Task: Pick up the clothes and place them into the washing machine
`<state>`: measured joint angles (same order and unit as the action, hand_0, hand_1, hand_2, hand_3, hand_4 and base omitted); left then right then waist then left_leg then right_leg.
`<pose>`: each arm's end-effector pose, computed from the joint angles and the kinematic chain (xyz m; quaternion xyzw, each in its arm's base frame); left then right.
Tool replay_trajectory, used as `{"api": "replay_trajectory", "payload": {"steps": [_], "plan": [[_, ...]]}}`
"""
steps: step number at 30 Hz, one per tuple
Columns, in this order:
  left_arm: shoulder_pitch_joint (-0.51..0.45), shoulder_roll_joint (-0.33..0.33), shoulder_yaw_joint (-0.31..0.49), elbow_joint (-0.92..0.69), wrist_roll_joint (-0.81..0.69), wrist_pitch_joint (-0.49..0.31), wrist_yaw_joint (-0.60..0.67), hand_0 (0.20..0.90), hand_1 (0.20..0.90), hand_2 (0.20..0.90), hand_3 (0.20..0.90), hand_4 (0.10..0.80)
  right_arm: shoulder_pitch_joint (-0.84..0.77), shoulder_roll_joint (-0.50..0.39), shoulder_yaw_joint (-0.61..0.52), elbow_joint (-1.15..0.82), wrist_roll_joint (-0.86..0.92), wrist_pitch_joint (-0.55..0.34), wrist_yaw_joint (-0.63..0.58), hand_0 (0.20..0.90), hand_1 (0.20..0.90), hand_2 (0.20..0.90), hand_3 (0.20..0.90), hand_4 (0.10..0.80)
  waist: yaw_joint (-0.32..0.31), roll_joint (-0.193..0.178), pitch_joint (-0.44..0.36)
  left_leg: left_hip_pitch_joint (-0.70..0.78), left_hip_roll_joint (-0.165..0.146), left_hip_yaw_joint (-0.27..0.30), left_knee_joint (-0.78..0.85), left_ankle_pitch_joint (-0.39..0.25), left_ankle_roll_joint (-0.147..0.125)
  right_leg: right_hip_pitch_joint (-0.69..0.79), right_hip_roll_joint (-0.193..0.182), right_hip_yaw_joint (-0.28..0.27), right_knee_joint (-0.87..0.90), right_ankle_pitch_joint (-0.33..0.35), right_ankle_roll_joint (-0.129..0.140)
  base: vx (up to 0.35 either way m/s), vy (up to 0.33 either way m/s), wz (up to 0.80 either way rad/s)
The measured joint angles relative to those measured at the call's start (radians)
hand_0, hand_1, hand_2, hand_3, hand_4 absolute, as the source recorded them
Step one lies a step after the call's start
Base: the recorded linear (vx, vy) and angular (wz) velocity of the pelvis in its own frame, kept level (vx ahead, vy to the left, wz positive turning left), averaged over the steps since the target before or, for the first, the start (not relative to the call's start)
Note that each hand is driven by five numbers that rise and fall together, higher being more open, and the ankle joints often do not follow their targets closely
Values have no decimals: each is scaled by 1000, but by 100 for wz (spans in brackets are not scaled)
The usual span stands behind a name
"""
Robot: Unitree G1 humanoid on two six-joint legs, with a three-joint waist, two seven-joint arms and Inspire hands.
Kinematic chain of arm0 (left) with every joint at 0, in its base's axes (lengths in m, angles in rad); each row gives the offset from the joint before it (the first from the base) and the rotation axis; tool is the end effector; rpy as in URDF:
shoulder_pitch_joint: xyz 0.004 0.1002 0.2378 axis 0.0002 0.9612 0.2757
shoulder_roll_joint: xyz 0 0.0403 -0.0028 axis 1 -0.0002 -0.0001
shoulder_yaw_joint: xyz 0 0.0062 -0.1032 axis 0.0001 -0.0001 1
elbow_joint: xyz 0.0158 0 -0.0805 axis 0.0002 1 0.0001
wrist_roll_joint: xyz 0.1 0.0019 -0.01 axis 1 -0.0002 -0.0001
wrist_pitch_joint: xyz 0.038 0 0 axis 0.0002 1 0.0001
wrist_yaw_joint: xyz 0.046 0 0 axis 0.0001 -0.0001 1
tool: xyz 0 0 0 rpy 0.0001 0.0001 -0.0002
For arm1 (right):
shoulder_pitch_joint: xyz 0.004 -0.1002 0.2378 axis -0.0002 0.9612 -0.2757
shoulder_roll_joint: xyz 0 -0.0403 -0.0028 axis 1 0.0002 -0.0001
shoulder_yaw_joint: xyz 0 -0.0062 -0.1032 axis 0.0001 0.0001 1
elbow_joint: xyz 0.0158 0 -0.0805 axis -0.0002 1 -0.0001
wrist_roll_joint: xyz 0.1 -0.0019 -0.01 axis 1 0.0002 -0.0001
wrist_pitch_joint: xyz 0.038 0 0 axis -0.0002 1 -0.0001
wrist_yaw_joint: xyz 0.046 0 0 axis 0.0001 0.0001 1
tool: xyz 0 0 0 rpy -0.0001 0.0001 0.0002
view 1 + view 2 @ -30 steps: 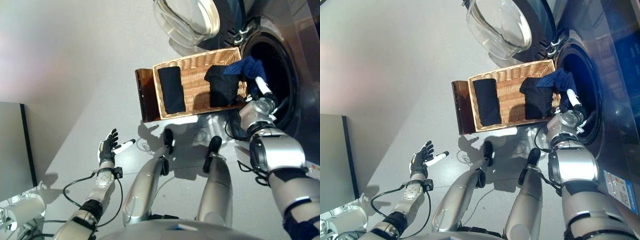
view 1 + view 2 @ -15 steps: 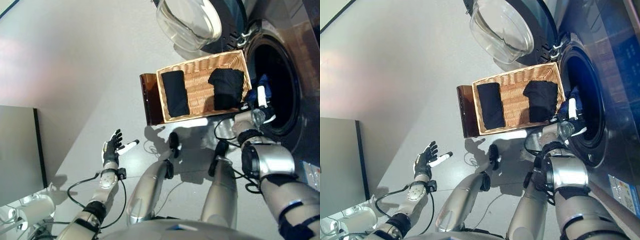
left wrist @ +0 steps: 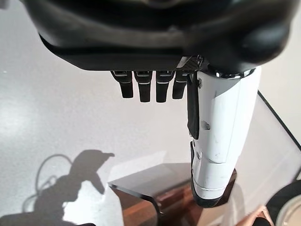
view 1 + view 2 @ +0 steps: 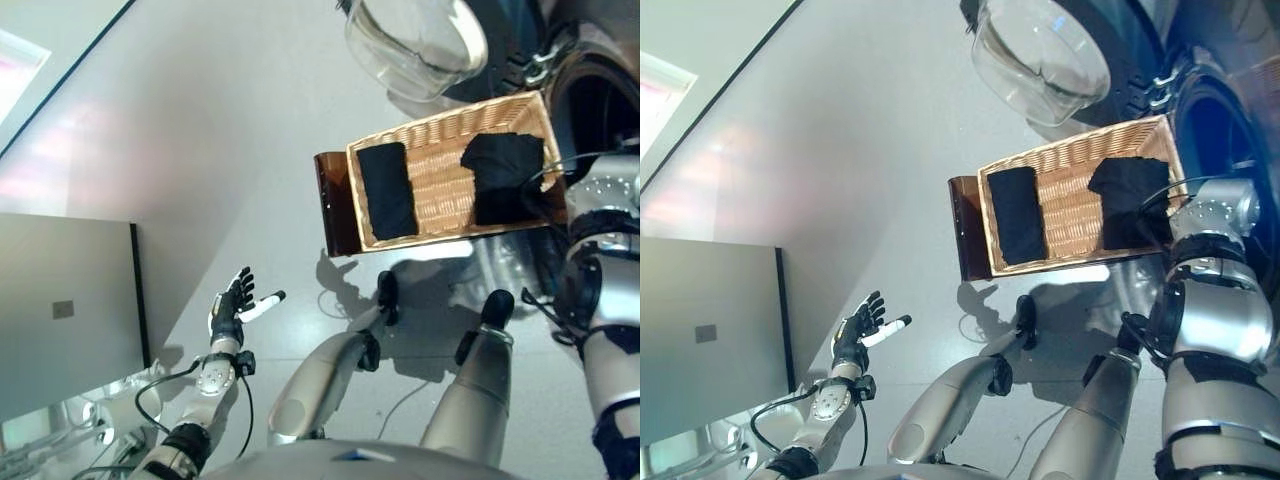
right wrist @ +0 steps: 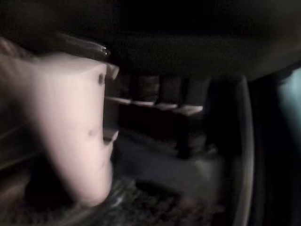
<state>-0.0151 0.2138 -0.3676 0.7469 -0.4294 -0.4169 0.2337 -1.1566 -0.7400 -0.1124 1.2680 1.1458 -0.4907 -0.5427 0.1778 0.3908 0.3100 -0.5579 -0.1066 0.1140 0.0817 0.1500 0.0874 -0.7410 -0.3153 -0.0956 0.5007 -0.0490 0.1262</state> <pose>0.1546 0.1650 -0.0653 -0.0184 0.1922 0.0718 0.9786 0.3192 -0.3371 0.2357 0.3987 -0.2360 -0.5035 0.7293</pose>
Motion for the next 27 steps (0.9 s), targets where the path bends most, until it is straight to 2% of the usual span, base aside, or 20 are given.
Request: {"api": "replay_trajectory", "payload": {"steps": [5, 9, 10, 11, 12, 17, 18, 19, 20, 21, 22, 24, 27], "plan": [[-3, 0, -2, -11, -2, -4, -18, 900, 900, 900, 900, 800, -3, -26, 75, 0, -36, 17, -11, 200, 200, 200, 200, 300, -9, -7, 8, -13, -2, 0, -1, 0, 1, -5, -1, 0, -15, 5, 6, 4, -19, 0], [-4, 0, -3, -11, -17, -5, -19, 900, 900, 900, 900, 800, -4, -27, 86, 1, -79, 35, -50, 200, 200, 200, 200, 300, -23, -17, 18, -19, -5, 0, 2, -5, 5, -9, -2, -1, -17, 7, 10, -55, -3, 0], [-5, 0, -3, -10, -21, -6, -19, 900, 900, 900, 900, 800, -6, -27, 99, 1, -80, 35, -52, 491, 491, 491, 491, 508, -26, -22, 21, -25, -6, 1, 4, -3, 12, -16, -1, 2, -16, 11, 11, -15, -22, -3], [-7, 0, -3, -12, -22, -6, -19, 900, 900, 900, 900, 800, -13, -27, 107, 1, -90, 35, -52, 538, 538, 538, 538, 541, -30, -28, 27, -27, -5, 2, 5, -9, 10, -19, -1, 2, -16, 8, 8, -22, -25, -9], [-10, 0, -3, -11, -23, -7, -18, 900, 900, 900, 900, 800, -15, -27, 116, 2, -110, 37, -52, 900, 900, 900, 900, 800, -31, -41, 39, -29, -6, 5, 5, -6, 12, -24, 1, 10, -18, 11, 9, 83, -22, -10], [-10, 2, 1, -9, -35, -7, -24, 900, 900, 900, 900, 800, -27, -28, 131, 28, -186, 97, -50, 900, 900, 900, 900, 800, -48, -83, 73, -30, -9, 20, 4, -4, 21, -29, 2, 28, -30, 27, 17, 4, -11, -9], [-10, 3, 2, -7, -35, -6, -26, 900, 900, 900, 900, 800, -95, -45, 254, 165, -271, 163, -48, 900, 900, 900, 900, 800, -54, -88, 77, -28, -9, 21, 5, -4, 21, -23, 1, 27, -35, 33, 19, -48, -7, 1], [-10, 1, 3, -5, -35, -5, -27, 900, 900, 900, 900, 800, -117, -52, 301, 222, -336, 216, -45, 900, 900, 900, 900, 800, -55, -89, 78, -26, -11, 19, 5, -3, 22, -17, 1, 28, -44, 37, 21, -64, -14, -1], [-10, 2, 4, -5, -35, -5, -29, 900, 900, 900, 900, 800, -139, -52, 401, 274, -425, 276, -46, 900, 900, 900, 900, 800, -53, -90, 79, -26, -11, 21, 6, -3, 23, -16, 1, 27, -45, 41, 22, -55, -10, -5], [-9, 2, 23, -12, -35, 5, -35, 900, 900, 900, 900, 800, -211, -53, 754, 347, -717, 456, -20, 900, 900, 900, 900, 800, -60, -91, 80, -27, -12, 28, 8, -2, 24, -16, 1, 31, -50, 48, 23, -22, -8, -10], [-10, 2, 40, -14, -35, 3, -37, 900, 900, 900, 900, 800, -215, -65, 801, 320, -858, 461, -39, 900, 900, 900, 900, 800, -60, -91, 81, -27, -11, 31, 11, -2, 24, -17, 1, 36, -51, 50, 23, -11, -7, -11], [-8, 4, 68, -17, -34, 2, -35, 900, 900, 900, 900, 800, -214, -57, 667, 271, -949, 492, -17, 900, 900, 900, 900, 800, -62, -91, 81, -26, -11, 35, 14, -1, 26, -18, 5, 43, -53, 54, 23, -13, -9, -8], [-7, 8, 77, -14, -35, 1, -35, 900, 900, 900, 900, 800, -214, -57, 652, 274, -983, 512, -3, 900, 900, 900, 900, 800, -57, -92, 81, -27, -9, 34, 15, -3, 23, -17, 9, 44, -52, 54, 21, -4, -3, -2]]}}
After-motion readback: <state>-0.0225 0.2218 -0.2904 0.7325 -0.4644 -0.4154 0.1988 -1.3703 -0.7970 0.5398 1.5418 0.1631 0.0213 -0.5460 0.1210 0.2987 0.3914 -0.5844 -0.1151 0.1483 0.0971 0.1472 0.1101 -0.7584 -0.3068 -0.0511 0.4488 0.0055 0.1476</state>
